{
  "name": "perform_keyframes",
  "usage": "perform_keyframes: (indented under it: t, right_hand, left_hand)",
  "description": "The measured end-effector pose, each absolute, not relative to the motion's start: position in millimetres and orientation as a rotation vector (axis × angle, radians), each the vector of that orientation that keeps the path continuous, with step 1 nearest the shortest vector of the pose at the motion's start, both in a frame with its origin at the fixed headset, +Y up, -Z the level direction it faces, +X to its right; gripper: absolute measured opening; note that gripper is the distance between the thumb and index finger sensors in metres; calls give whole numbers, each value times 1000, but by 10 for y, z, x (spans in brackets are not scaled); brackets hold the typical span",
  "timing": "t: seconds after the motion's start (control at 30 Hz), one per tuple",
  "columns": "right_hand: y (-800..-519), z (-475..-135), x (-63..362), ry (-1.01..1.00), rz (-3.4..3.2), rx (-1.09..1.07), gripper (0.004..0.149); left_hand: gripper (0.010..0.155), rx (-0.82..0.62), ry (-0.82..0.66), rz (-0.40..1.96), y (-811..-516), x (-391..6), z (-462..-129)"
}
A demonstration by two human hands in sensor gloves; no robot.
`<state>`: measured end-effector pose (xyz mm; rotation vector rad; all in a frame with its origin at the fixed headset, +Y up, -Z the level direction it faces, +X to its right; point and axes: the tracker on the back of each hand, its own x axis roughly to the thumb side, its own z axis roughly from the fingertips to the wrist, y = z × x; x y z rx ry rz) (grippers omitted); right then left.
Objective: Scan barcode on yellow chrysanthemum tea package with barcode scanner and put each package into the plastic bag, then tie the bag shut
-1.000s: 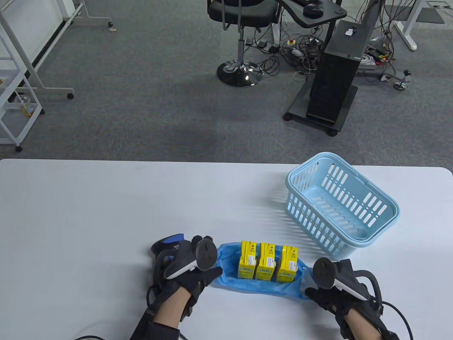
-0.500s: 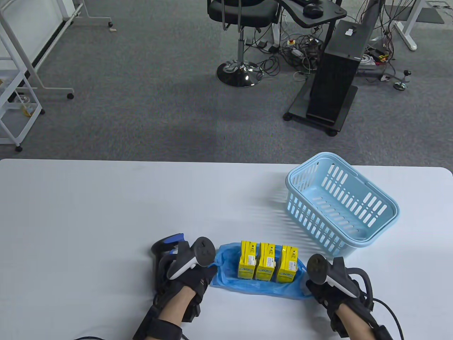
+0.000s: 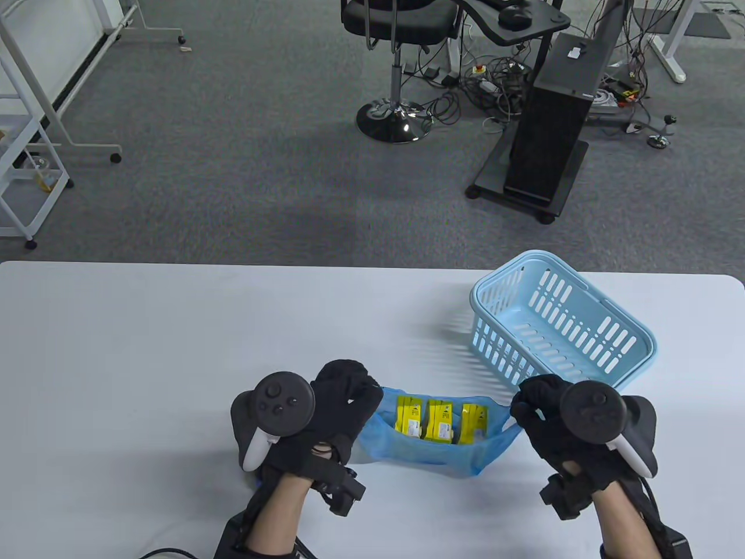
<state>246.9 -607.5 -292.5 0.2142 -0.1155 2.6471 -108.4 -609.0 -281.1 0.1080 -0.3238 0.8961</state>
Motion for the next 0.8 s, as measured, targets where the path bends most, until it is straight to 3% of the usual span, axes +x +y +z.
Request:
perform_keyframes:
  t: [0.13,0.4,0.7,0.73,0.8]
  right_hand:
    - [-5736,-2993,2337,-142,2718,273,40]
    - [-5388,-3149,2207,-152,2662,294,39]
    - [-5464,-3146,2143,-194,2695,310,41]
    - [-5466,-3131,2148,-196,2706,310,42]
    - [-5488,-3073,2183,-141,2740,313,48]
  left_hand:
    - [42,128,-297,888,-5934,-1038,-2887]
    - [43,156,-252,880,-5609,-1076,-3027]
    - [43,174,-242,702,-5622,-1161,-3012]
    - [46,177,-241,682,-5623,-1175,-3001]
    - [83,129,-264,583,-5664,-1214,-2947]
